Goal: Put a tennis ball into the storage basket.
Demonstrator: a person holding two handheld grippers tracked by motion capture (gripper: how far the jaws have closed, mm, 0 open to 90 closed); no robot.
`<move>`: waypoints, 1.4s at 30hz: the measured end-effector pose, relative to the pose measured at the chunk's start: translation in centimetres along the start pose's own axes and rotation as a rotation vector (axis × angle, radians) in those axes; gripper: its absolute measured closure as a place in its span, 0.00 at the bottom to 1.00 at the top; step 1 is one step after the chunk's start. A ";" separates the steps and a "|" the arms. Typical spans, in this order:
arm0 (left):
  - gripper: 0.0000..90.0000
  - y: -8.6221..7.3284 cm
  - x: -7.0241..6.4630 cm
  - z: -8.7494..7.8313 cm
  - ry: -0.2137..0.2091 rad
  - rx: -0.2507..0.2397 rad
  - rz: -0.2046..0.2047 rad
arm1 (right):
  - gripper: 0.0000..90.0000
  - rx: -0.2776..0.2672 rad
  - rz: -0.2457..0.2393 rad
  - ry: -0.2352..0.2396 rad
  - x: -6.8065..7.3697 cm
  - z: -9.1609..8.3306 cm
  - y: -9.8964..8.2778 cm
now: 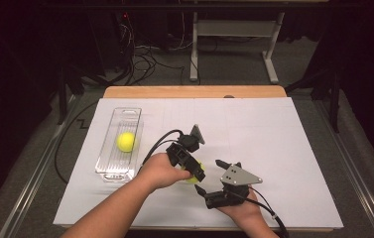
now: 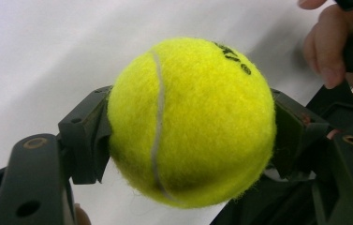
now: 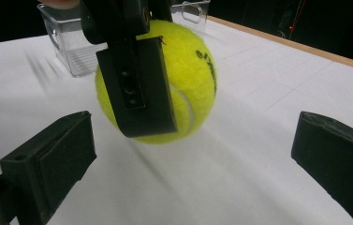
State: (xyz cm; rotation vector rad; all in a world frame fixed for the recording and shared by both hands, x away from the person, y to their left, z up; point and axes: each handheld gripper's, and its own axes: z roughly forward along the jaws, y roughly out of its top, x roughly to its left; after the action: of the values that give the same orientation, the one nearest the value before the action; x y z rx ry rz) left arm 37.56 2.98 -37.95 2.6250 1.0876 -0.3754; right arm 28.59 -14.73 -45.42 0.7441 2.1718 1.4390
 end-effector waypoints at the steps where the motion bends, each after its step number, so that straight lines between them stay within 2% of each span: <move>1: 0.30 0.0 0.1 0.0 0.002 -0.004 -0.007 | 0.00 0.001 0.001 -0.001 -0.1 -0.1 0.0; 11: 0.30 -0.8 1.6 -0.2 0.012 -0.016 -0.041 | 0.00 0.006 0.002 -0.016 -0.5 -0.4 -0.2; 18: 0.30 -1.5 2.7 -0.4 0.024 -0.015 -0.063 | 0.00 0.028 0.006 -0.031 -1.2 -0.8 -0.4; 27: 0.30 -2.4 3.8 -0.8 0.026 -0.019 -0.084 | 0.00 0.033 0.035 -0.051 -2.3 -1.5 -0.7; 35: 0.30 -3.1 4.5 -1.2 0.033 -0.025 -0.105 | 0.00 0.037 0.040 -0.086 -3.5 -2.7 -0.8; 42: 0.30 -3.4 4.7 -1.5 0.031 -0.034 -0.107 | 0.00 0.035 0.047 -0.124 -4.6 -4.2 -1.0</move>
State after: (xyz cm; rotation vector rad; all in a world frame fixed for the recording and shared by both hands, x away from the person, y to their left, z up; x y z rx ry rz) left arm 38.54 8.83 -38.61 2.5581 1.2374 -0.3363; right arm 29.33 -20.93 -44.49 0.8789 2.1032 1.3435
